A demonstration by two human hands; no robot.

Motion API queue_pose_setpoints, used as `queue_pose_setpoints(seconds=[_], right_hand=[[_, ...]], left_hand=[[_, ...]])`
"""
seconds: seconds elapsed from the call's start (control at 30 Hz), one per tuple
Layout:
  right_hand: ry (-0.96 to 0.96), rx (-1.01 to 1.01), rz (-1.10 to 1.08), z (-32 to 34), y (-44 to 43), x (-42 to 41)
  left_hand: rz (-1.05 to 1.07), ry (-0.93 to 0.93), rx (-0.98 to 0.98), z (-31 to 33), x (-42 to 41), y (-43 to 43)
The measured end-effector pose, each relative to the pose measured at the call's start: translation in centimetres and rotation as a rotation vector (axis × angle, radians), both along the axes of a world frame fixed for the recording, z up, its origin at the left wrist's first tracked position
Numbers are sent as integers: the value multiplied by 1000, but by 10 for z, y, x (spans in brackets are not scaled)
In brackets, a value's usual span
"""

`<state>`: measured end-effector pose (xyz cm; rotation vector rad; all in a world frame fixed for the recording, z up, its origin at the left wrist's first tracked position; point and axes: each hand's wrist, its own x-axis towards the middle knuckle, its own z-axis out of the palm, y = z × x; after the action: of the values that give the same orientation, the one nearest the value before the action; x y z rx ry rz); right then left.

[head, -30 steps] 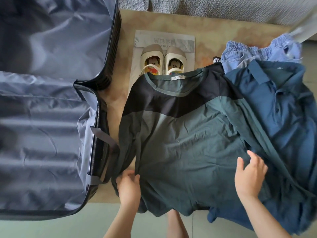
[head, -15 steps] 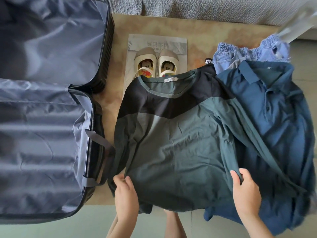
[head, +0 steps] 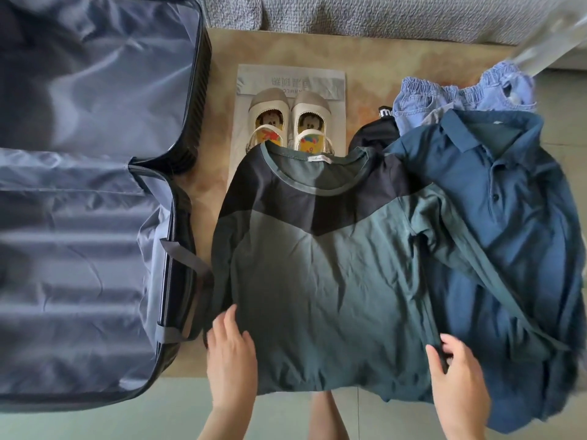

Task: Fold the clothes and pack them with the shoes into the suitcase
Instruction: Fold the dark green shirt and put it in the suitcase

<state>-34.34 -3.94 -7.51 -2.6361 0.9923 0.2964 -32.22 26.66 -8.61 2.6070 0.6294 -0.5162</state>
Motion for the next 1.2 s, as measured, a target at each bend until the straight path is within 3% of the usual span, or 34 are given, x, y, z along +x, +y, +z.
queue_pose_setpoints(seconds=[0.13, 0.23, 0.4, 0.53, 0.63, 0.77, 0.83, 0.97, 1.2], right_hand=[[-189, -83, 198, 1, 12, 40], [-255, -9, 406, -7, 24, 79], [32, -16, 833, -36, 47, 131], [183, -218, 890, -55, 31, 146], [213, -249, 882, -56, 23, 149], [-9, -170, 851, -46, 47, 155], [-104, -92, 870, -36, 66, 171], [-276, 56, 863, -15, 112, 230], [-287, 167, 912, 4, 193, 327]], left_hand=[[-166, -126, -12, -3, 32, -10], [-335, -132, 5, -5, 64, -15], [-531, 64, 70, -17, 123, -7], [-603, 257, 164, -30, 135, 14], [-453, 309, 204, -30, 141, 30], [-302, -102, 16, -23, 153, 39], [-148, -178, -93, -17, 168, 38], [152, -72, -255, -10, 211, 34], [322, 52, -354, -21, 252, 52]])
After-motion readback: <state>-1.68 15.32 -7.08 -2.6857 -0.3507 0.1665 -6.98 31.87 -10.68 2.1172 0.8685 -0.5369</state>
